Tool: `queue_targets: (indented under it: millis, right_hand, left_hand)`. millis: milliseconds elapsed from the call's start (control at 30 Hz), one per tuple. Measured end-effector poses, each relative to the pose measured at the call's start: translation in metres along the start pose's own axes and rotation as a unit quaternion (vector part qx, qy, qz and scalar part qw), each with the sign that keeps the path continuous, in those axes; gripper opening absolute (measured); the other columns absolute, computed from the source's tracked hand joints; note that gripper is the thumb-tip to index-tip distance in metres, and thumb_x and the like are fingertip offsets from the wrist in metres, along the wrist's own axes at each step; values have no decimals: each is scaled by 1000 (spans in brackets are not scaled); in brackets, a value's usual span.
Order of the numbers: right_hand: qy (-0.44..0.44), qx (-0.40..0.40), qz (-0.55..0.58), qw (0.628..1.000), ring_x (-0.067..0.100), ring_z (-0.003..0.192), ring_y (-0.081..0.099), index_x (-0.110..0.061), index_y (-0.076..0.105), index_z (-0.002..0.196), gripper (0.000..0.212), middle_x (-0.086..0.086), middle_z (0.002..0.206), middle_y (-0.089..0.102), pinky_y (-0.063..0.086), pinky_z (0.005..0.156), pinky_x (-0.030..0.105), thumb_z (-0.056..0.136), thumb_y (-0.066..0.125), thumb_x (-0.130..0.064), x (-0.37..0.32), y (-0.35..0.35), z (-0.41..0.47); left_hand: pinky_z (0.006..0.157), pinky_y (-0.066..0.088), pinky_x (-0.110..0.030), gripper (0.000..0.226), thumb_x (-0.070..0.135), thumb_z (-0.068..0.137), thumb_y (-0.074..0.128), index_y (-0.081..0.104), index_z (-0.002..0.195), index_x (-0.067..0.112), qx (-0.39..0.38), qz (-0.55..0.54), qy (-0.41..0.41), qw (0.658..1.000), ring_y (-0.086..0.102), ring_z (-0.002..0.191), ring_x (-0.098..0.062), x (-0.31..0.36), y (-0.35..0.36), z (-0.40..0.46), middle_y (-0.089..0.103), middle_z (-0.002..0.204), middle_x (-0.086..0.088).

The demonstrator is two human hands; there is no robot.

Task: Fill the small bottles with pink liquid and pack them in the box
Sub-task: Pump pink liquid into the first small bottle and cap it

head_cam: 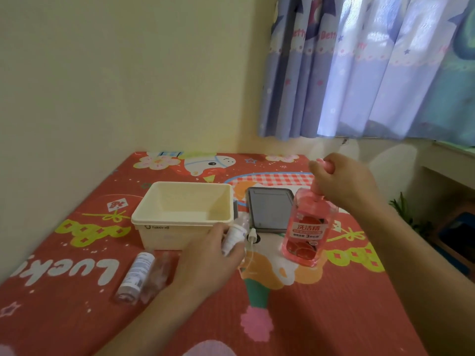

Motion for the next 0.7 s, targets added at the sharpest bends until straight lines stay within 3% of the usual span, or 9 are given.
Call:
queue_targets:
  millis: [100,200,300,400,467,567,633,700]
  right_hand:
    - [-10,-18,-4,1000,26,76,64,-19,63,98,37,4,85,73,45,64,32,94,44,-51,-3,-1,-3]
    - [-3,-64,35,997,17,62,68,-21,60,81,38,-4,66,72,55,64,32,85,47,-56,-2,0,-1]
    - [2,-123,109,986,12,52,70,-18,64,91,45,-11,67,73,60,66,40,78,57,-60,0,-1,1]
    - [9,-183,162,970,21,60,74,-20,67,100,50,0,67,73,60,72,51,75,60,-63,0,2,1]
    - [18,-203,190,960,25,63,73,-19,68,106,43,2,63,71,61,72,51,80,63,-53,-2,4,1]
    - [26,-219,217,951,20,64,75,-22,69,109,17,5,76,73,63,60,33,93,65,-20,-7,-1,0]
    - [24,-261,221,939,19,70,76,-21,68,115,24,11,89,74,61,60,26,95,63,-10,-11,-4,-3]
    - [11,-306,222,926,22,80,76,-18,69,120,27,15,98,74,62,67,27,96,60,-7,-13,-6,-6]
  left_hand:
    - [65,53,-35,15,43,91,60,57,103,35,-31,-148,17,988,62,73,-3,27,19,21,66,85,14]
    - [72,59,-41,15,44,95,57,52,108,38,-90,-236,28,967,68,79,-6,46,43,46,68,90,10]
    - [70,62,-42,25,52,93,53,51,113,38,-164,-329,39,929,71,85,-8,58,69,57,70,97,14]
    - [79,61,-47,34,60,90,51,52,117,40,-203,-376,50,903,71,95,-12,59,86,65,69,106,14]
    - [81,61,-46,32,59,91,51,52,118,42,-211,-402,53,889,72,97,-14,56,92,68,69,108,13]
    - [83,61,-42,38,61,91,50,50,124,43,-219,-414,55,882,73,94,-14,55,92,68,69,109,12]
    - [85,61,-41,40,60,92,50,49,128,43,-217,-411,58,883,72,95,-15,56,90,67,68,111,11]
    - [86,60,-41,37,54,95,50,49,130,41,-219,-417,58,880,71,97,-17,56,88,66,68,111,10]
Point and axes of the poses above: each hand's wrist, its own z-axis towards the middle knuckle, its own y-axis out of the palm, x = y × z, the point moved 7 cm from there along z, towards the middle knuckle
